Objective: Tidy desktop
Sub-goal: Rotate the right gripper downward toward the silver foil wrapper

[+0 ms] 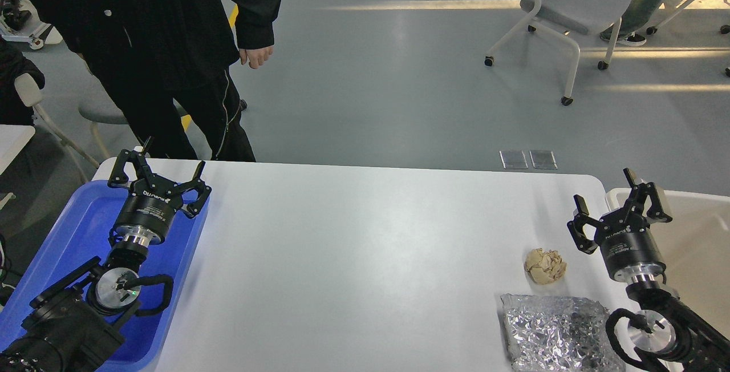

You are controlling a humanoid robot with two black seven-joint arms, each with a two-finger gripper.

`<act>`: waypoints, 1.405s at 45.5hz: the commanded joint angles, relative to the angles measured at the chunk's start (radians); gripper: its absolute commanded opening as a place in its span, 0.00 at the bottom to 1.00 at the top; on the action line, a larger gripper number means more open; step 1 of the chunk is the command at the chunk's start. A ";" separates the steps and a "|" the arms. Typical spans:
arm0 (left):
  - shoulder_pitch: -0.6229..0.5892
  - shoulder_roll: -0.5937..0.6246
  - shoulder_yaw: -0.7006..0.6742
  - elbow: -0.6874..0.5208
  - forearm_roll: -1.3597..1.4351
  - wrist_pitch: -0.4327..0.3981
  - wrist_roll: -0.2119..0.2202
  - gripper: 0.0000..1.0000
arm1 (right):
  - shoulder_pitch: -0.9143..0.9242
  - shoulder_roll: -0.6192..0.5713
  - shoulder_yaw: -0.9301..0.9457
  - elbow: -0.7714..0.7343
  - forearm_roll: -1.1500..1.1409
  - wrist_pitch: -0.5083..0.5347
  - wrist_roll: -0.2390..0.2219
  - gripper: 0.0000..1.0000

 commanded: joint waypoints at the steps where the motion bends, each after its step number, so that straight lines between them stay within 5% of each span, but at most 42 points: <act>1: -0.001 0.000 0.000 0.000 0.000 0.002 0.002 1.00 | 0.000 0.001 0.000 -0.002 0.000 -0.001 0.000 1.00; 22: -0.001 0.000 0.000 0.000 0.000 0.002 0.000 1.00 | 0.019 -0.015 -0.041 -0.004 -0.014 0.003 -0.017 1.00; 39: -0.001 0.000 0.000 0.000 0.001 0.002 0.000 1.00 | 0.020 -0.038 -0.037 0.102 0.074 -0.004 -0.145 1.00; 64: -0.001 0.000 0.000 0.000 0.001 0.002 0.000 1.00 | 0.011 -0.368 -0.267 0.371 0.002 0.004 -0.152 1.00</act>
